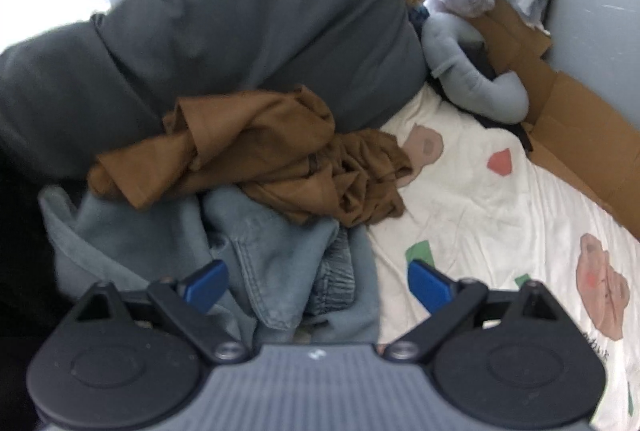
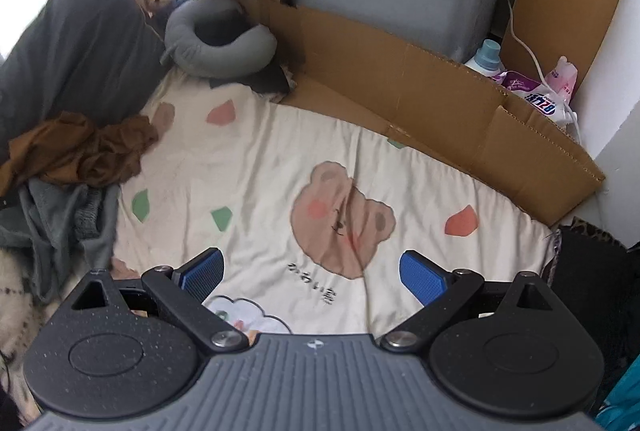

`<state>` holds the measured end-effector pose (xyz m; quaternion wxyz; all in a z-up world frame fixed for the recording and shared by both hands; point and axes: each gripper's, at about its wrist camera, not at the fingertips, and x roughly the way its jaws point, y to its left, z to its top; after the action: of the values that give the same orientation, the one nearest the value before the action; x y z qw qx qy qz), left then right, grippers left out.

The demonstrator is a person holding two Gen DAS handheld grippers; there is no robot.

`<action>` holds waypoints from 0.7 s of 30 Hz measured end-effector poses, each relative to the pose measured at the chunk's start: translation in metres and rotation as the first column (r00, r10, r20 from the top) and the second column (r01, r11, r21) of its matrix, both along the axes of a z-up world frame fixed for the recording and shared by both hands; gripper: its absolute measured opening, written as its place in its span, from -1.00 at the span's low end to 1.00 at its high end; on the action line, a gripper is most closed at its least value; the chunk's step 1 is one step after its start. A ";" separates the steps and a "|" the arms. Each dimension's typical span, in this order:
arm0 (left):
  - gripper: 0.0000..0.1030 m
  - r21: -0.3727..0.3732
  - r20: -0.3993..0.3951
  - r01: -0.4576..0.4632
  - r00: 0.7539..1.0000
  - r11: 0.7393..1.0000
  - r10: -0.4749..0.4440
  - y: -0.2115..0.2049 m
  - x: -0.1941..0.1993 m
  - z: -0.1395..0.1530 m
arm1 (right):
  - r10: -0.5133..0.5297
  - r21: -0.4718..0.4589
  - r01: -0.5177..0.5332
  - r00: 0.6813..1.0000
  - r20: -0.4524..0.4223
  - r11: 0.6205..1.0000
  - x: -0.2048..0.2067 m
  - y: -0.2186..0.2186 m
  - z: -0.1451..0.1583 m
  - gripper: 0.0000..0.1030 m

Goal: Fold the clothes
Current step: 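Move the left tool toward the brown T-shirt on the clothes pile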

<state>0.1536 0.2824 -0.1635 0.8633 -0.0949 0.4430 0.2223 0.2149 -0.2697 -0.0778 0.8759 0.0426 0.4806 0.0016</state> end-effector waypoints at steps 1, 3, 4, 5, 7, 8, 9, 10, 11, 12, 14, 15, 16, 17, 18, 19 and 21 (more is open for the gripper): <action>0.89 -0.013 -0.001 -0.005 1.000 1.000 0.005 0.002 -0.001 -0.005 | -0.004 -0.007 0.004 1.000 -0.001 1.000 0.001 -0.001 -0.002 0.91; 0.89 -0.022 -0.008 0.004 1.000 1.000 -0.004 0.003 0.000 -0.010 | -0.021 0.007 0.021 1.000 0.000 1.000 0.002 -0.002 -0.004 0.91; 0.89 -0.016 -0.011 0.014 1.000 1.000 -0.014 0.004 0.000 -0.011 | -0.017 0.023 0.017 1.000 0.002 1.000 0.003 -0.003 -0.006 0.91; 0.89 -0.011 -0.016 0.023 1.000 1.000 -0.023 0.004 0.001 -0.013 | -0.014 0.034 0.014 1.000 -0.003 0.999 0.003 -0.003 -0.008 0.91; 0.89 -0.018 -0.020 0.024 0.999 1.000 -0.025 0.009 0.003 -0.016 | -0.017 0.032 0.017 1.000 -0.020 0.999 0.002 -0.004 -0.015 0.91; 0.89 -0.025 -0.018 0.022 1.000 0.999 -0.022 0.011 0.003 -0.018 | -0.015 0.029 0.015 1.000 -0.027 0.999 0.001 -0.005 -0.018 0.91; 0.89 -0.032 -0.010 0.018 1.000 0.999 -0.018 0.014 0.004 -0.019 | -0.009 0.026 0.010 0.999 -0.033 1.000 0.000 -0.005 -0.021 0.91; 0.89 -0.039 -0.002 0.014 1.000 0.999 -0.014 0.016 0.005 -0.020 | -0.004 0.024 0.005 0.999 -0.035 1.000 0.000 -0.004 -0.023 0.91; 0.89 -0.046 0.006 0.010 1.000 0.999 -0.010 0.018 0.006 -0.021 | -0.001 0.026 0.002 0.999 -0.038 1.000 0.000 -0.004 -0.026 0.91; 0.89 -0.053 0.014 0.006 1.000 0.999 -0.005 0.021 0.006 -0.022 | 0.004 0.037 -0.002 0.999 -0.046 0.999 0.002 -0.004 -0.029 0.91; 0.89 -0.067 0.029 -0.002 1.000 0.998 0.004 0.025 0.008 -0.023 | 0.023 0.062 -0.019 0.998 -0.062 0.998 0.006 -0.004 -0.034 0.90; 0.89 -0.067 0.031 -0.006 0.999 0.998 0.008 0.026 0.010 -0.024 | 0.040 0.056 -0.036 0.997 -0.059 0.998 0.008 -0.002 -0.036 0.90; 0.89 -0.062 0.029 -0.007 1.000 0.998 0.009 0.027 0.012 -0.025 | 0.056 0.049 -0.054 0.997 -0.055 0.997 0.010 0.001 -0.039 0.91; 0.89 -0.055 0.026 -0.008 1.000 0.998 0.009 0.027 0.013 -0.026 | 0.072 0.046 -0.070 0.996 -0.049 0.996 0.012 0.004 -0.041 0.91; 0.88 -0.048 0.023 -0.008 1.000 0.999 0.009 0.027 0.015 -0.027 | 0.080 0.055 -0.077 0.996 -0.047 0.996 0.014 0.005 -0.045 0.91; 0.88 -0.044 0.023 -0.007 1.000 0.999 0.008 0.027 0.017 -0.028 | 0.087 0.064 -0.084 0.995 -0.045 0.994 0.017 0.006 -0.049 0.91; 0.88 -0.049 0.036 -0.004 0.999 0.999 0.006 0.029 0.020 -0.030 | 0.094 0.081 -0.090 0.995 -0.044 0.993 0.022 0.008 -0.060 0.90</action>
<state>0.1733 0.3109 -0.1936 0.8679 -0.1211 0.4326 0.2118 0.2368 -0.2618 -0.1375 0.8608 0.0551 0.5023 0.0601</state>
